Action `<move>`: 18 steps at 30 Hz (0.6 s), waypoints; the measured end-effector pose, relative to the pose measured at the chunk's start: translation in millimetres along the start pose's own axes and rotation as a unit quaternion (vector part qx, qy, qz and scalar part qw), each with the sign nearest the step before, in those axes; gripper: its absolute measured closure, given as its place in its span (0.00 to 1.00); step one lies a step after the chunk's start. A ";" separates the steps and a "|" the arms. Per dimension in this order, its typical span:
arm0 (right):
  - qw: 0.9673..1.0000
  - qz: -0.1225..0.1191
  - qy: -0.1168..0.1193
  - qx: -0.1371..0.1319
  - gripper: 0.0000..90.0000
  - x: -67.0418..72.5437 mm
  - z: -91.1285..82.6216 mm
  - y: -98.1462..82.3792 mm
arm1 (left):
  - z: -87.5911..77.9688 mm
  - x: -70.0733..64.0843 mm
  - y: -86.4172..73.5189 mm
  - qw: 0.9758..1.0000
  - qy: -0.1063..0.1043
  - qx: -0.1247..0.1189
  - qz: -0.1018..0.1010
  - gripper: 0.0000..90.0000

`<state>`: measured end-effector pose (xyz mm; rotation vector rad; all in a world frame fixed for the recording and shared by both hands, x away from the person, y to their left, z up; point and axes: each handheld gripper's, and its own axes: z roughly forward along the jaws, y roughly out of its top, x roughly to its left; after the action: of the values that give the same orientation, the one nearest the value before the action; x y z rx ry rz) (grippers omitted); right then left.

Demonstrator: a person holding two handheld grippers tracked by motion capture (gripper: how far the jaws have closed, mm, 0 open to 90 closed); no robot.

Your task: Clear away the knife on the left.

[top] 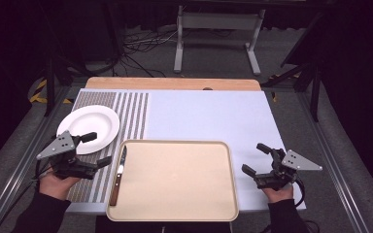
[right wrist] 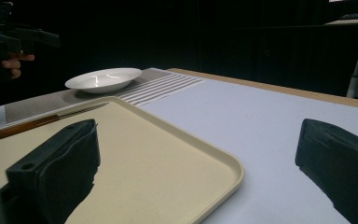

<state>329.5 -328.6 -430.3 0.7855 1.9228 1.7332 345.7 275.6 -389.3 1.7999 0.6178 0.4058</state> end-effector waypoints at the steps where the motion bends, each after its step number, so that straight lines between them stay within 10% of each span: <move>1: 1.000 0.000 0.000 0.000 0.01 0.0 0.0 0.0 | -1.9 1.1 -2.1 1.000 0.002 -0.008 0.000 0.02; 18: 1.000 0.000 0.001 0.003 0.01 0.0 0.3 -0.4 | -30.2 17.7 -42.5 0.997 0.011 -0.072 -0.018 0.02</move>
<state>329.6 -328.4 -430.7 0.7874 1.9304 1.7299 334.2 319.0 -421.1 1.6469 0.6194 0.4358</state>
